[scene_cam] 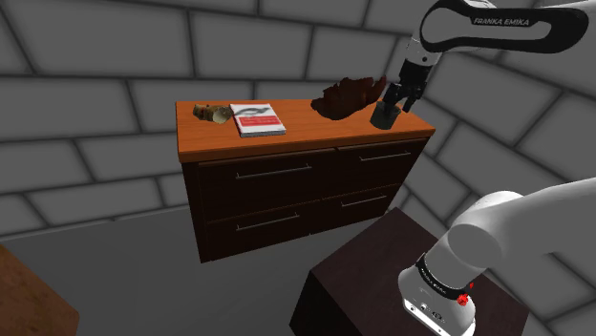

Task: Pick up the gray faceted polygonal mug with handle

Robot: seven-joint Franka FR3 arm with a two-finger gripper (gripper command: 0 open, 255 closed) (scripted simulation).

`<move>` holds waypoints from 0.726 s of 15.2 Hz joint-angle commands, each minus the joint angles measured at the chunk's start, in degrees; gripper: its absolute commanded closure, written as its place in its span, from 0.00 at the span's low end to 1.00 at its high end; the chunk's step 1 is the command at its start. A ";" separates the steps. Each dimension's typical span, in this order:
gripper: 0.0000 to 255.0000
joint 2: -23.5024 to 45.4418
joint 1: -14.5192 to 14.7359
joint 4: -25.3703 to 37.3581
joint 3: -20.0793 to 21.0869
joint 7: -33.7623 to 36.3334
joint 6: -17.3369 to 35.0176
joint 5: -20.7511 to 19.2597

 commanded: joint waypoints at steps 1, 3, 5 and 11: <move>0.00 4.18 -0.44 2.47 -2.34 -1.97 1.53 0.29; 0.00 8.18 -0.79 5.45 -4.52 -4.00 2.29 0.98; 0.00 12.32 -1.15 8.67 -6.63 -6.15 2.84 2.03; 0.00 25.75 -2.67 19.99 -12.41 -13.24 2.96 7.32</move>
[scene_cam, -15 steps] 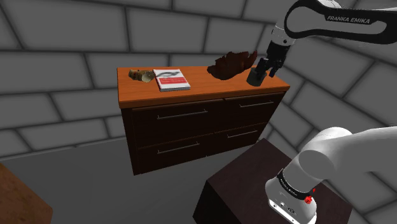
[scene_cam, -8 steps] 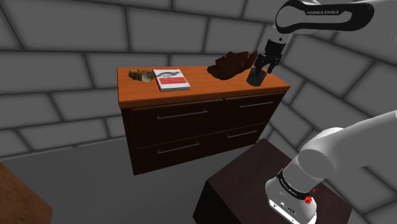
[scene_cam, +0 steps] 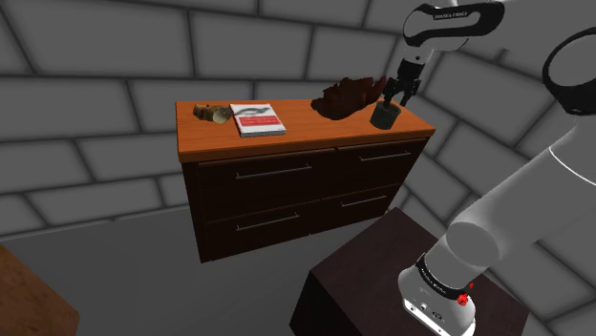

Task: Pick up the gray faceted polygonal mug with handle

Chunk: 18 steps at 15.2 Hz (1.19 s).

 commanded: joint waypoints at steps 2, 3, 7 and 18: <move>0.00 7.04 -1.28 6.08 -2.39 -3.65 -0.51 3.45; 0.00 9.54 -1.90 8.42 -3.05 -4.89 -0.94 4.77; 0.00 19.98 -5.43 18.87 -4.84 -9.46 -3.65 10.41; 0.00 44.67 -18.21 48.54 -3.88 -14.24 -13.67 21.30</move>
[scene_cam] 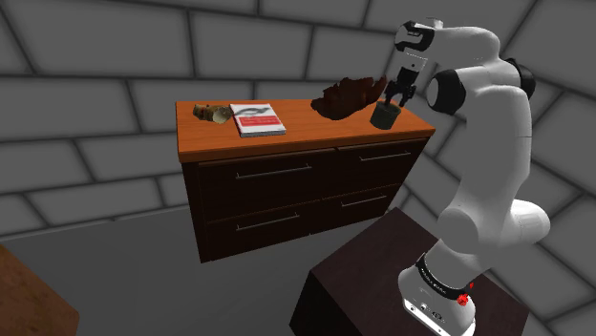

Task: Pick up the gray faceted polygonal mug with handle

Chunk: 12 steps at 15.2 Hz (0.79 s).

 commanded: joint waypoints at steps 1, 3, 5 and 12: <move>0.00 0.63 -0.12 -0.45 0.12 -0.22 0.98 0.25; 0.00 0.55 0.20 -2.16 0.13 -0.46 2.56 0.27; 0.00 0.57 0.55 -4.18 0.16 -0.76 4.51 0.35; 1.00 0.50 0.60 -4.32 0.15 -0.76 4.57 0.33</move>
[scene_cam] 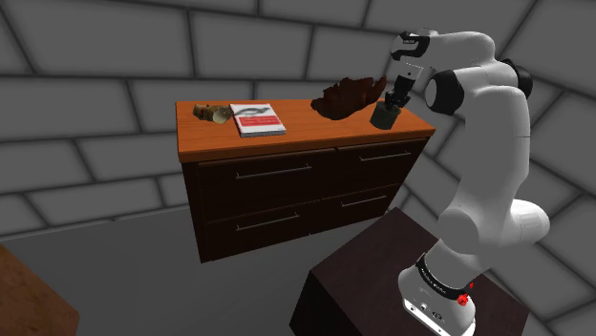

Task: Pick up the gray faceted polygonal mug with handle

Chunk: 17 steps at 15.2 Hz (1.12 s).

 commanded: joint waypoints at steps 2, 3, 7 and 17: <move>1.00 0.02 0.03 -0.03 0.03 0.00 0.01 0.02; 1.00 0.00 0.03 -0.04 0.03 -0.01 0.01 0.02; 1.00 0.06 -0.29 1.67 0.01 0.22 -1.58 -0.03; 1.00 1.31 -2.41 11.80 0.17 1.52 -10.08 0.20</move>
